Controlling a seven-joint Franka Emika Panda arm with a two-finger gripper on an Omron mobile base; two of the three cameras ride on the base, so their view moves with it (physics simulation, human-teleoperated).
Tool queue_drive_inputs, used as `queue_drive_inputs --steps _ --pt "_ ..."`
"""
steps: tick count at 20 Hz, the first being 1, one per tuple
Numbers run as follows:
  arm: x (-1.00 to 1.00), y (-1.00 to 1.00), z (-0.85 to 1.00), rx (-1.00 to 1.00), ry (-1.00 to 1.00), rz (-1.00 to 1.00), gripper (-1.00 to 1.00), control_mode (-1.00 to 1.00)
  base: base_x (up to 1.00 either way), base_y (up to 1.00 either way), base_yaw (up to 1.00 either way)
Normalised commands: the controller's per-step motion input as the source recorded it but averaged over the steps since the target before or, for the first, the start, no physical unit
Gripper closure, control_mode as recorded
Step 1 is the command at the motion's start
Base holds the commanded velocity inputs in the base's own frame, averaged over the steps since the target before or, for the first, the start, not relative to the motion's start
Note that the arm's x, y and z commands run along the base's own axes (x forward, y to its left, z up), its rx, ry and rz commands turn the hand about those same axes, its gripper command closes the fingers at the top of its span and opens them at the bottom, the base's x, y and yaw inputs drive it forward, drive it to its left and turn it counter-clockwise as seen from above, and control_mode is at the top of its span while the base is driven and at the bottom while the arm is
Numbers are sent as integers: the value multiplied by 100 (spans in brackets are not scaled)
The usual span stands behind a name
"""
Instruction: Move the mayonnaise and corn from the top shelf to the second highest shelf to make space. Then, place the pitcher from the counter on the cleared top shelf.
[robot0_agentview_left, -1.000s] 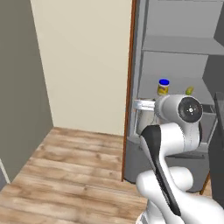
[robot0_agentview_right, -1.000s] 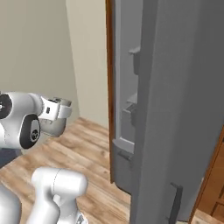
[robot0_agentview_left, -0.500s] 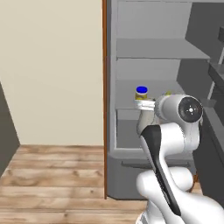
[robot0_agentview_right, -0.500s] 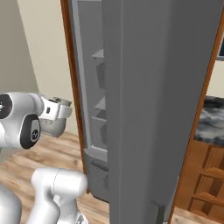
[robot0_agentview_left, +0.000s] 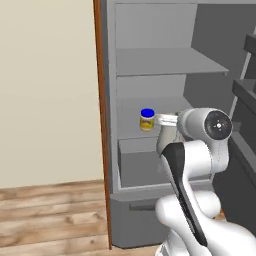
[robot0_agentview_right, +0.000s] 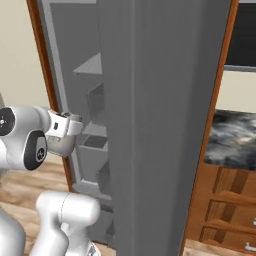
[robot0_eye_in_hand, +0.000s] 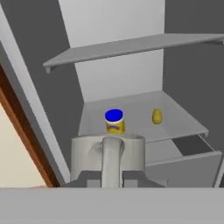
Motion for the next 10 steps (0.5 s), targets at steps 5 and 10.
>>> queue_drive_inputs --steps 5,10 --pt "0 0 0 0 0 0 100 100 53 26 -23" --pt "0 0 0 0 0 0 100 100 52 6 -20"
